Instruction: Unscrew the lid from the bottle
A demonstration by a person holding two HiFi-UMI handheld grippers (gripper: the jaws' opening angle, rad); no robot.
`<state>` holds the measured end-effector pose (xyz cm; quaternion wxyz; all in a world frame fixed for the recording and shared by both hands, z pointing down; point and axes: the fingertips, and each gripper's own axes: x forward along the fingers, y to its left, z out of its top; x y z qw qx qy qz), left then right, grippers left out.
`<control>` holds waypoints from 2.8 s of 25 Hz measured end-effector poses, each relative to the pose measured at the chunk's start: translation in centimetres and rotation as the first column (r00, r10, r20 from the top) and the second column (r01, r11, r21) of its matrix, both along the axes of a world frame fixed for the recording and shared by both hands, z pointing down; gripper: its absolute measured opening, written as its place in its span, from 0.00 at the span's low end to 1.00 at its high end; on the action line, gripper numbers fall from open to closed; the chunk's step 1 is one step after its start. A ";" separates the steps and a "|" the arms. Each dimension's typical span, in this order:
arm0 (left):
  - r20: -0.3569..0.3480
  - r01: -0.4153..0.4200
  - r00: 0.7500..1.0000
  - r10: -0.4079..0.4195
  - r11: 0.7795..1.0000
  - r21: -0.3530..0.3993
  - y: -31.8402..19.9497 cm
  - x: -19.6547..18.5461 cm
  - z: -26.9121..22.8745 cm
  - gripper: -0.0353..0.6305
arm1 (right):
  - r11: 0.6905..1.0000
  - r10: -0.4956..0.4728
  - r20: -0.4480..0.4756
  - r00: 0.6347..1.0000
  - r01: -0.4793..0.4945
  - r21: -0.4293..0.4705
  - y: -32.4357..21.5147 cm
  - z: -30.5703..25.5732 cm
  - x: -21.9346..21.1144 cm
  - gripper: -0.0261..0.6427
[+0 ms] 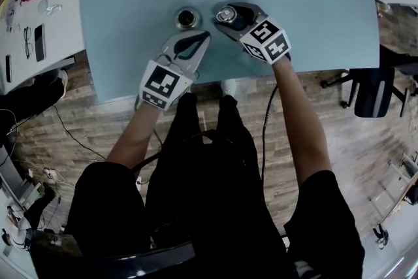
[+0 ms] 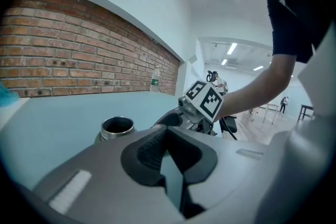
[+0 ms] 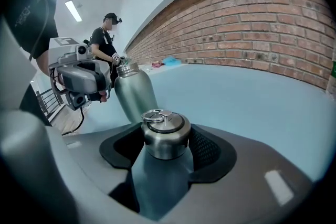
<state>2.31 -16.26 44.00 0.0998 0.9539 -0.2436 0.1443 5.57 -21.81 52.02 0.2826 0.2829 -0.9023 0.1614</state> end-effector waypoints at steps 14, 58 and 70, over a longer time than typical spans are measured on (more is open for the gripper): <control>0.011 0.013 1.000 -0.013 1.000 0.002 0.1 -0.3 -0.2 0.05 | 0.998 -0.060 -0.153 0.986 0.056 -0.033 0.2 1.9 -0.3 0.44; -0.017 0.089 0.996 -0.090 0.996 -0.022 1.1 -1.6 -1.4 0.05 | 0.999 0.045 0.006 0.999 -0.045 -0.006 1.2 -1.8 0.7 0.30; -0.055 0.158 0.986 -0.159 0.987 -0.027 0.5 -2.5 -3.2 0.05 | 0.985 0.169 0.128 0.977 -0.171 0.008 2.2 -4.6 0.6 0.11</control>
